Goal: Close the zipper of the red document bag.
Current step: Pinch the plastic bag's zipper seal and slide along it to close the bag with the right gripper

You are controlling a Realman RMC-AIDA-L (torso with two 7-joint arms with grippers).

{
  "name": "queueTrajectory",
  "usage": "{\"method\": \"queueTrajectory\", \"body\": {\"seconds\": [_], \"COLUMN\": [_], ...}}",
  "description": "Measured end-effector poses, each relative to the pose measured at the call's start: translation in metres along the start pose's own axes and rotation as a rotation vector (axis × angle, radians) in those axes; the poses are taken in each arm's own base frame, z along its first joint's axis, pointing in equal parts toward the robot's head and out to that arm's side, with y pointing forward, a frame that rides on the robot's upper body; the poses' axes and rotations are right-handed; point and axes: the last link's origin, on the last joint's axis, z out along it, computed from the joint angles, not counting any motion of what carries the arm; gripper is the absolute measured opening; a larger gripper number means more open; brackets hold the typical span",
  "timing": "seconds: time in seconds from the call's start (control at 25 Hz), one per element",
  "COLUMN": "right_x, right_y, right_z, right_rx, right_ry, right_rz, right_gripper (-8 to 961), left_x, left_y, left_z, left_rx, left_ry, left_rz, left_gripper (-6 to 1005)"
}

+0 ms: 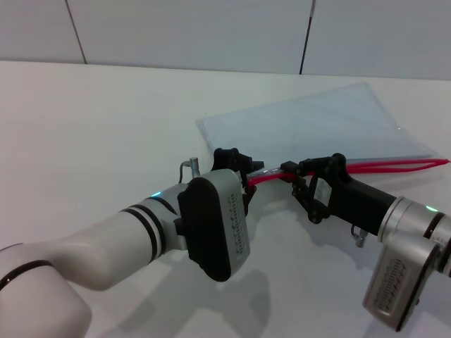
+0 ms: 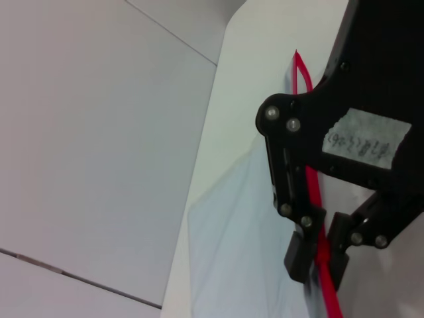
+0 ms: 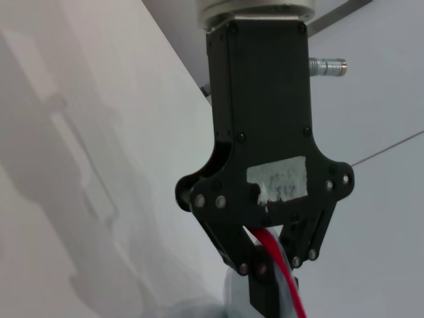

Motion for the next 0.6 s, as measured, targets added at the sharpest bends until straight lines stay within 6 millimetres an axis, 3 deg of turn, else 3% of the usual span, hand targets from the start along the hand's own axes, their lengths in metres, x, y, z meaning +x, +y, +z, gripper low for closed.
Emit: {"method": "queueTrajectory", "body": {"seconds": [0.6], "right_x": [0.0035], "right_y": [-0.0015], "right_z": [-0.0020], "right_rx": [0.015], "right_ry": [0.018], "right_rz": [0.007], "right_gripper": [77], "left_x": [-0.0011], "left_y": [-0.0006], "left_z": [0.0000], "left_rx": [0.002], "left_ry": [-0.003], "left_rz": [-0.003], "left_gripper": [111]}}
